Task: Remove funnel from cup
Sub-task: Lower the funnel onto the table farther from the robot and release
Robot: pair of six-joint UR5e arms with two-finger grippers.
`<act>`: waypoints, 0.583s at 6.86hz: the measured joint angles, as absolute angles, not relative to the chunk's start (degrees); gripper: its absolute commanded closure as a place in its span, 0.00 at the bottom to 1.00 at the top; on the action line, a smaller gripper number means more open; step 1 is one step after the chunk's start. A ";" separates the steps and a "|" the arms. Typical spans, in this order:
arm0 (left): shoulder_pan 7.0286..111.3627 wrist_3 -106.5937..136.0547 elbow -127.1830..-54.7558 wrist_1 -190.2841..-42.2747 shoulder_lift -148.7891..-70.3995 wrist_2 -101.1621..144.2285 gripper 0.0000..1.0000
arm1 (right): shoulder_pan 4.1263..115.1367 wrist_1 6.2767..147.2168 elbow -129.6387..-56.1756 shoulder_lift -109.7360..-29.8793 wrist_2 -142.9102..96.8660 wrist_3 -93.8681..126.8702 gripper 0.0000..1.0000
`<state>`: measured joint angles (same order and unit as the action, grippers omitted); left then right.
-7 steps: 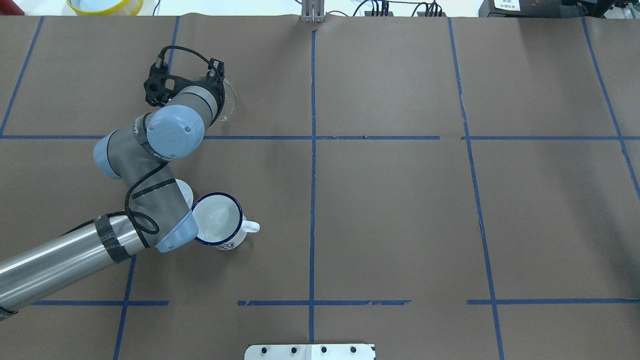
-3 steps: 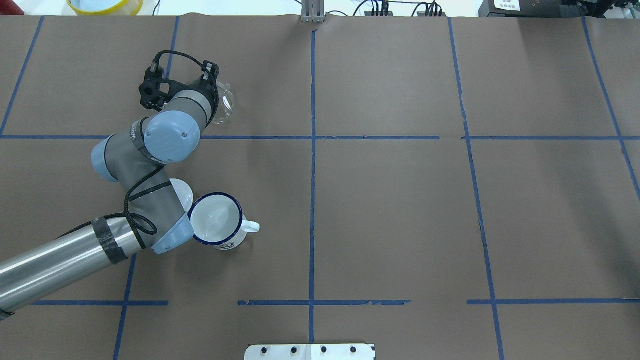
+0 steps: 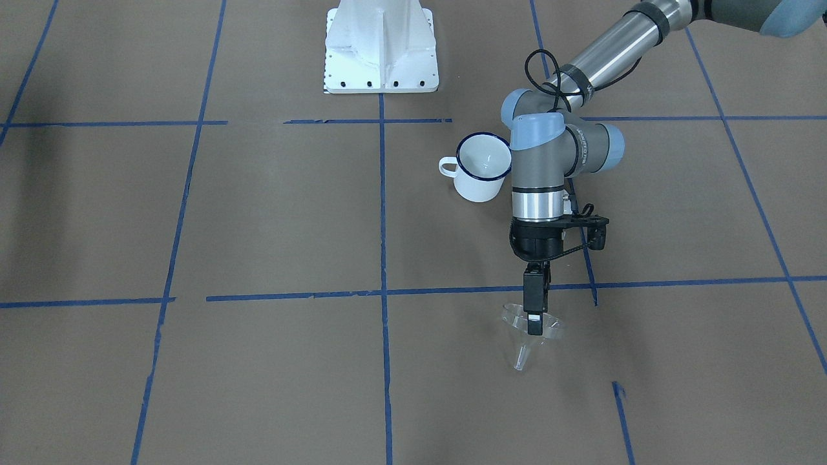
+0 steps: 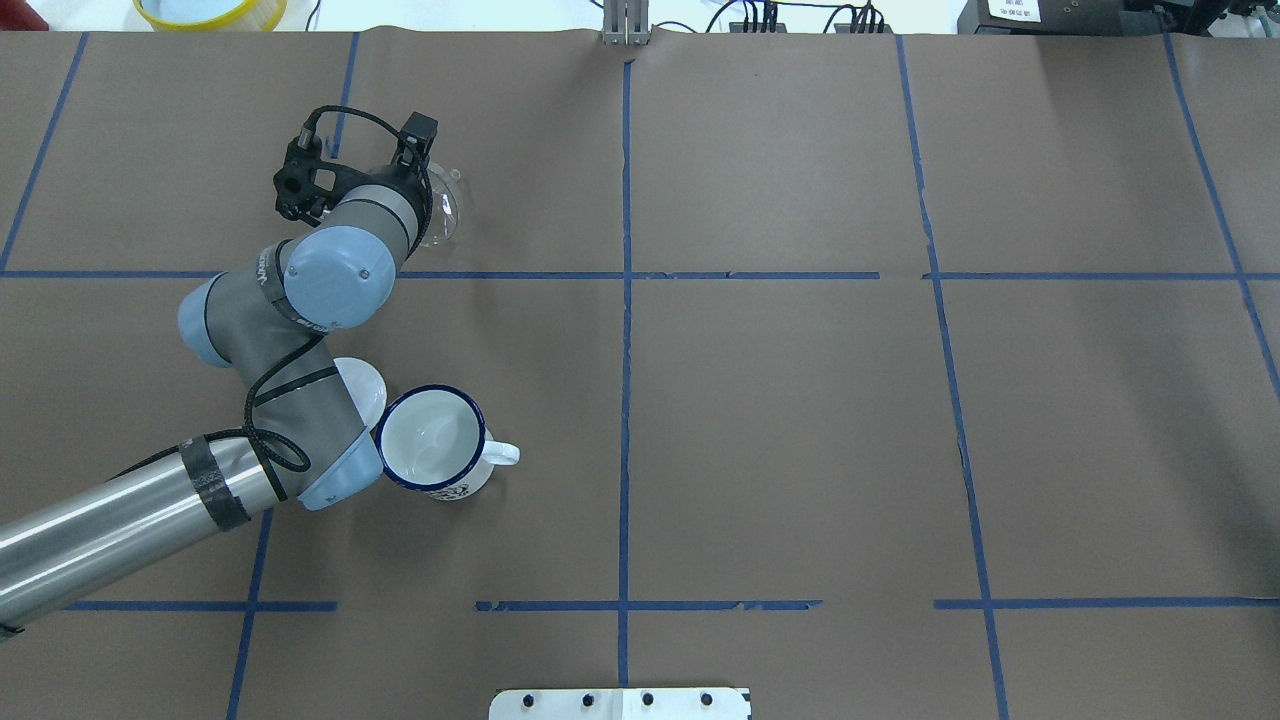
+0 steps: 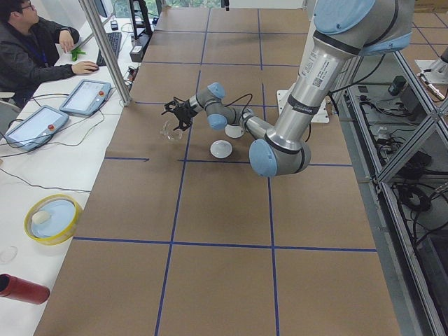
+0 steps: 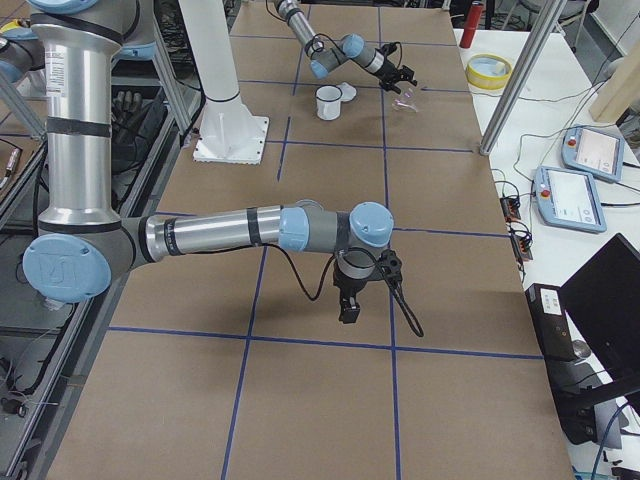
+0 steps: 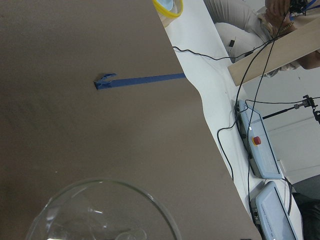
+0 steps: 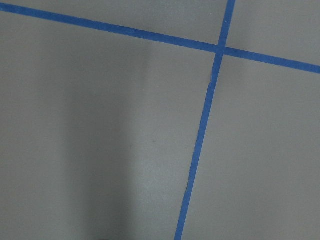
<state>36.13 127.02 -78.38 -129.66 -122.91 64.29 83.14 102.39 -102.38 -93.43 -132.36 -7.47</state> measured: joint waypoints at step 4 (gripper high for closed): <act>39.52 105.87 -91.70 -127.57 -116.24 80.53 0.00 | 83.14 102.39 -102.39 -93.43 -132.36 -7.47 0.00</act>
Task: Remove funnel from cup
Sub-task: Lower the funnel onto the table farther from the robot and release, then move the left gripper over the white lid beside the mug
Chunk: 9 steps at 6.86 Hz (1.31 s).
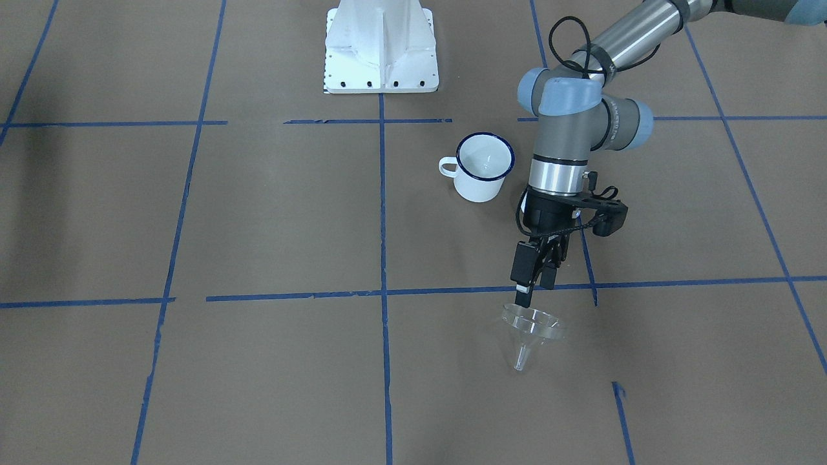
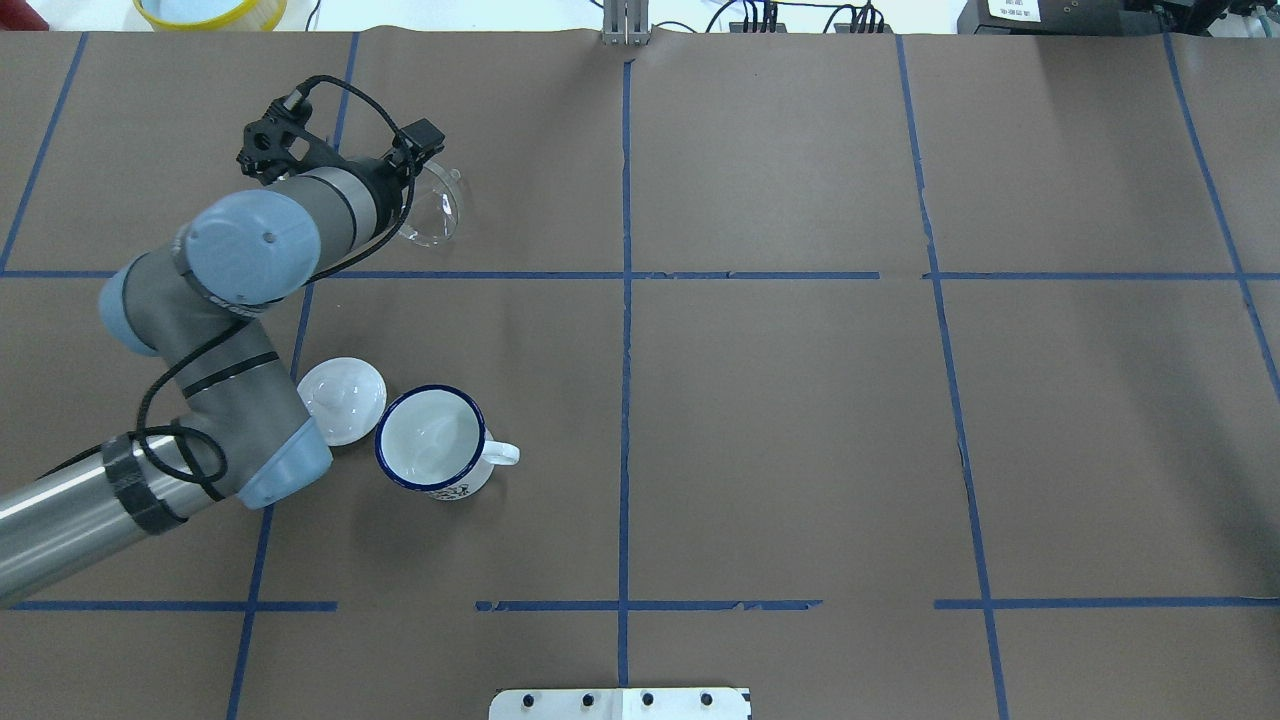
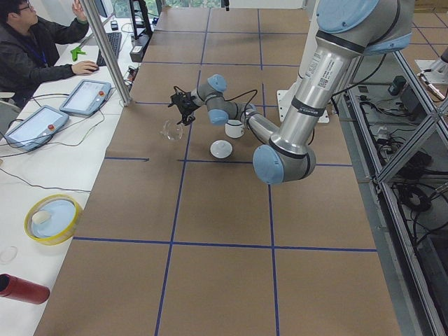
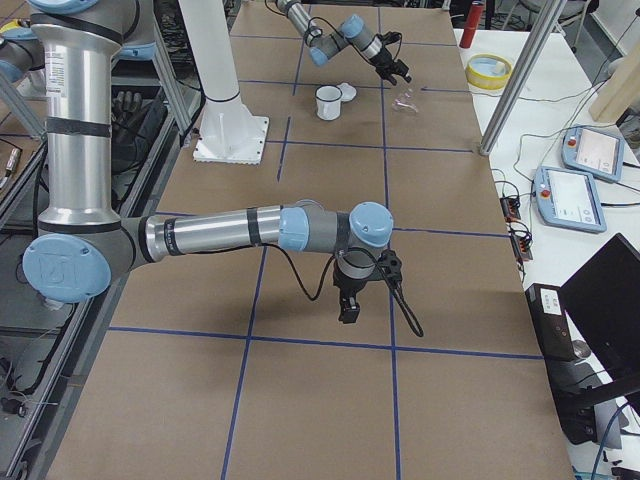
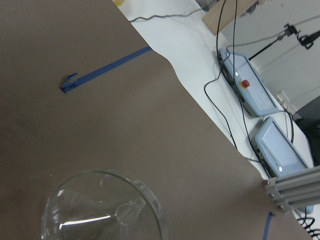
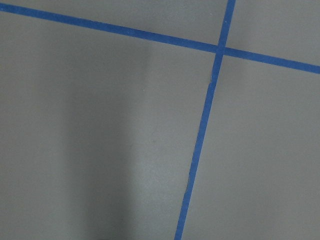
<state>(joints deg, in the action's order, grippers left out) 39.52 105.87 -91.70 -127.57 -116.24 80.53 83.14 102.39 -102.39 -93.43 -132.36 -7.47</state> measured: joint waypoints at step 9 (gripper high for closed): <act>35.10 73.82 -108.02 -113.39 -98.17 104.46 0.00 | 83.15 102.39 -102.36 -93.43 -132.36 -7.47 0.00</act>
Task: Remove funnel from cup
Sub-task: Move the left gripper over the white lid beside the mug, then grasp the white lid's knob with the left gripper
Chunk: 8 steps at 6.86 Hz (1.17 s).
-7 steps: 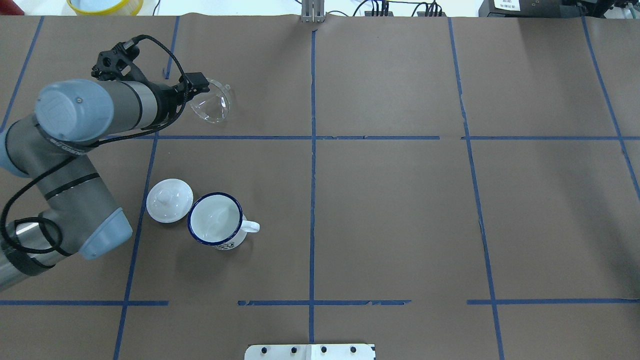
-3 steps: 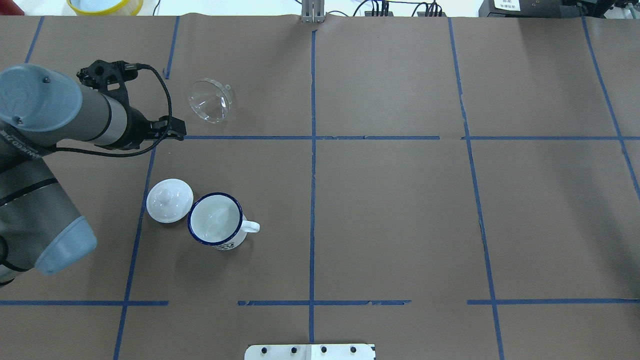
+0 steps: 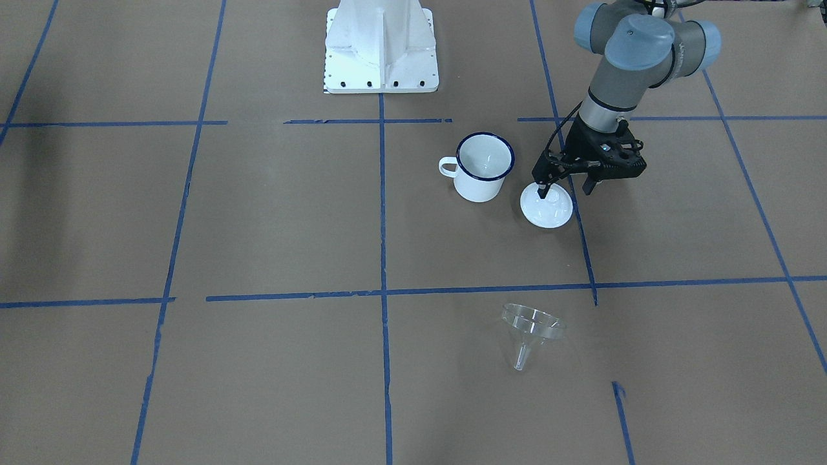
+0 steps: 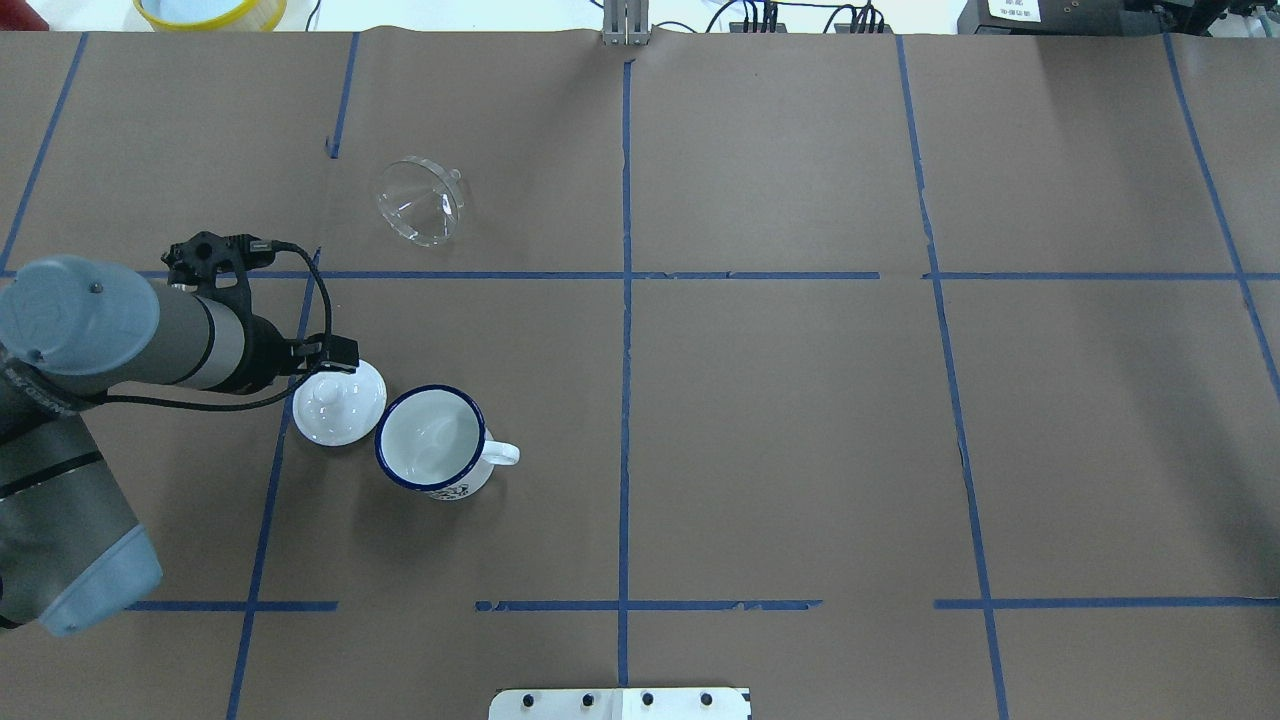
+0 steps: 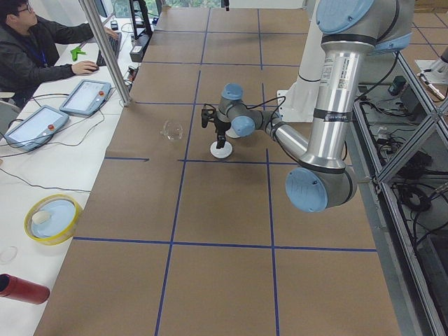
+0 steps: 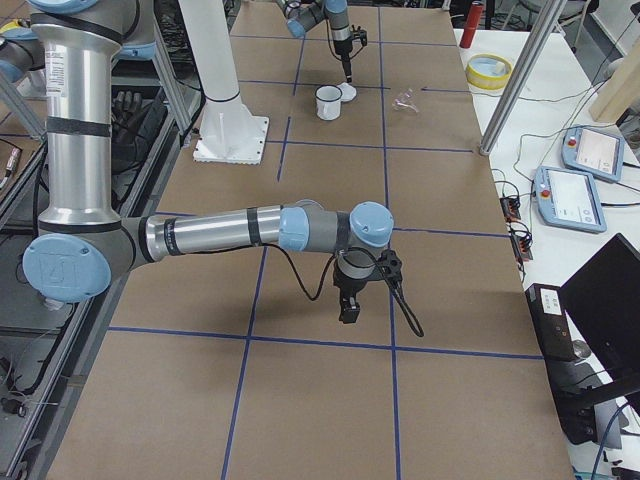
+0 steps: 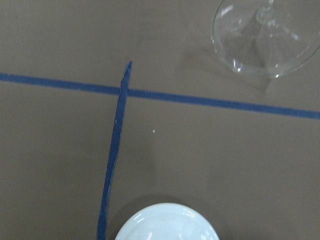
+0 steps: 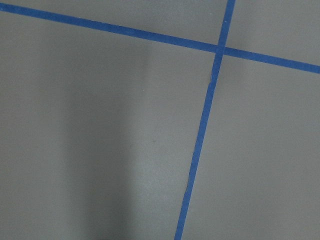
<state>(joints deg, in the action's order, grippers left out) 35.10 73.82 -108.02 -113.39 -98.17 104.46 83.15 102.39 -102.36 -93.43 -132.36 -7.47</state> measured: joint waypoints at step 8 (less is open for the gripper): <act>31.95 72.07 -109.19 -100.62 -102.43 103.74 0.17 | 83.14 102.39 -102.38 -93.43 -132.36 -7.47 0.00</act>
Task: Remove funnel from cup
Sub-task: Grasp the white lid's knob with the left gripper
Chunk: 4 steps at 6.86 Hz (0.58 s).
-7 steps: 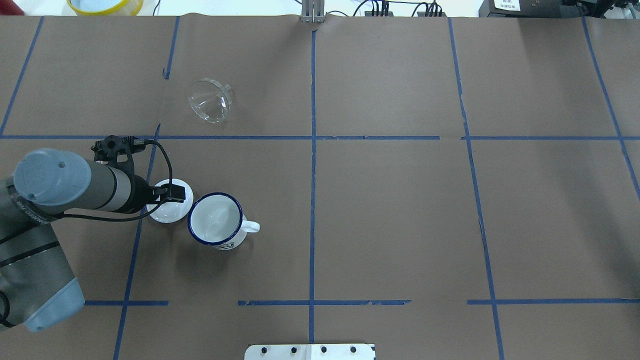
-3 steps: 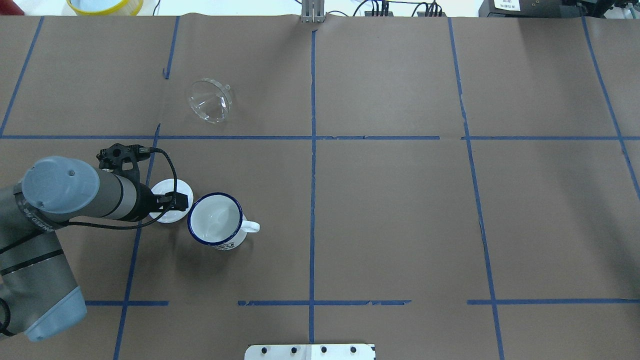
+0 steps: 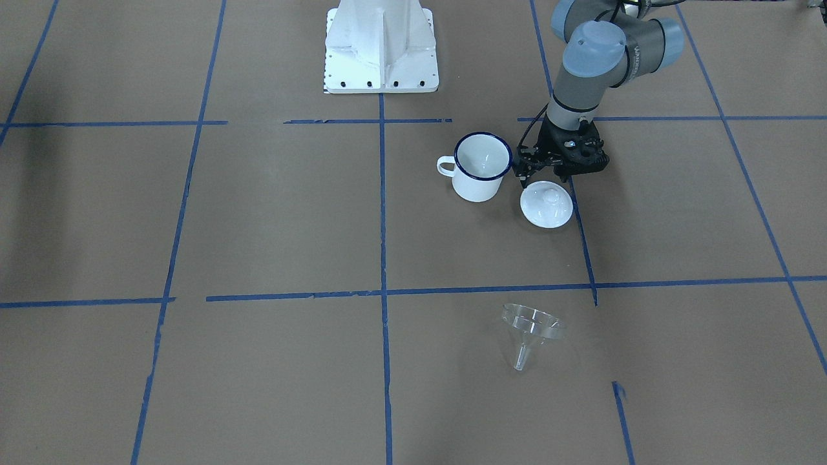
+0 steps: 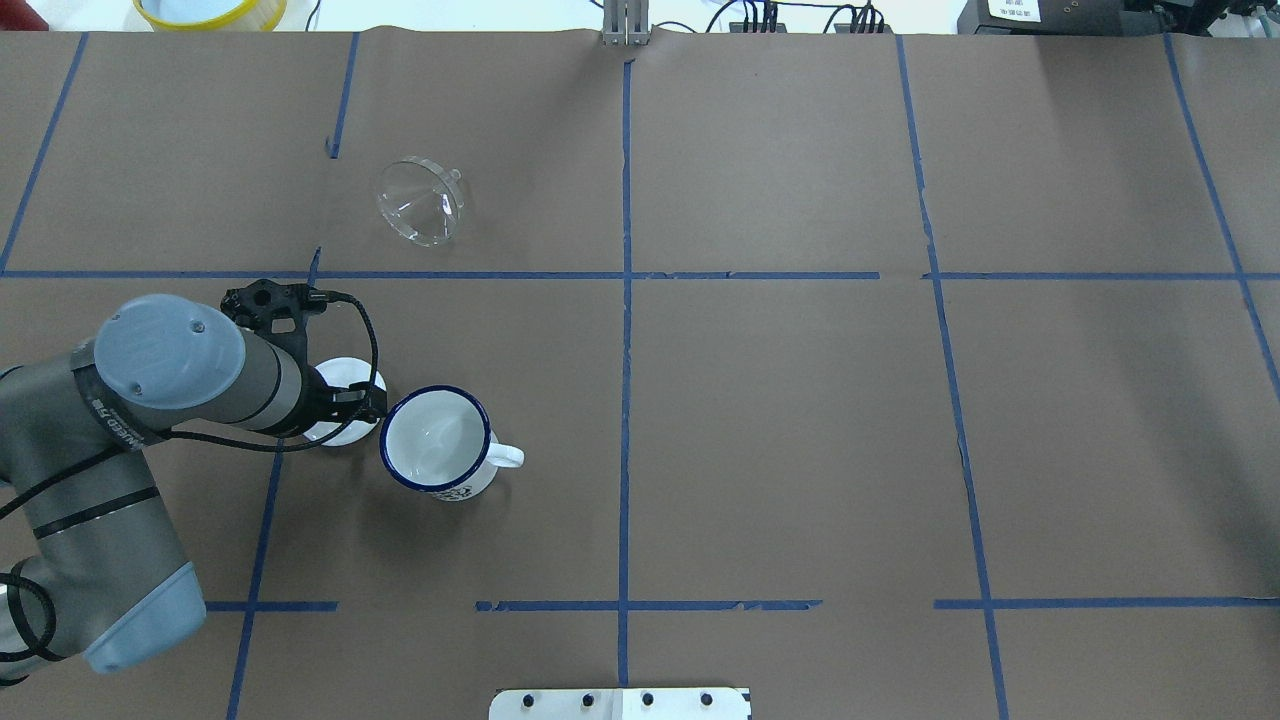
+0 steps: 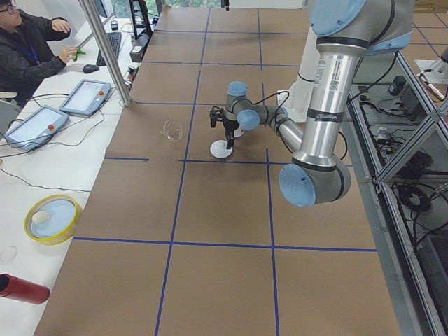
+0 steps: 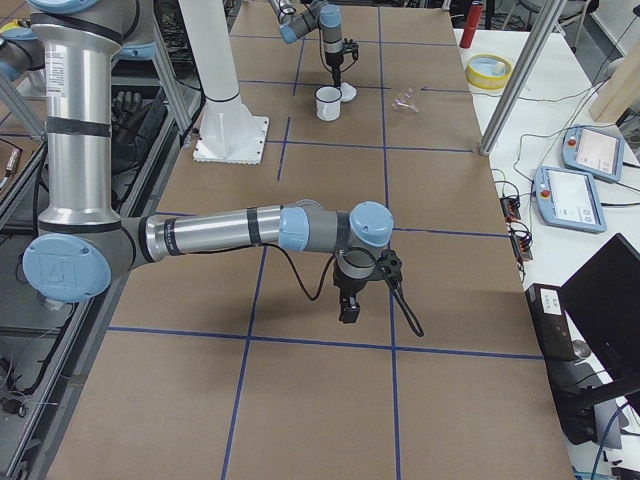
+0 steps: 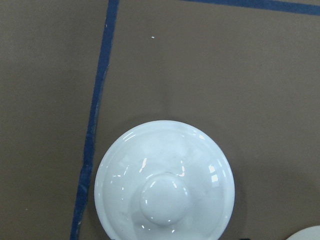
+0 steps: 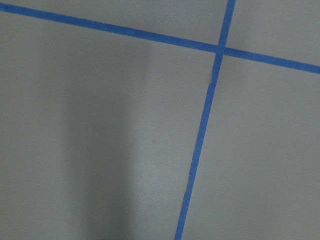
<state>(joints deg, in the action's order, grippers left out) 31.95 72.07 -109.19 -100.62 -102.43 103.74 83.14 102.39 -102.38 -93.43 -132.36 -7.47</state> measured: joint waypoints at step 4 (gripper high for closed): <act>34.54 66.77 -108.27 -99.92 -103.06 103.71 0.17 | 83.15 102.39 -102.39 -93.41 -132.36 -7.47 0.00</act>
<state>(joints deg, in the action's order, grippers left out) 34.54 66.77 -108.27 -99.92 -103.06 103.71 83.15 102.39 -102.39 -93.41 -132.36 -7.47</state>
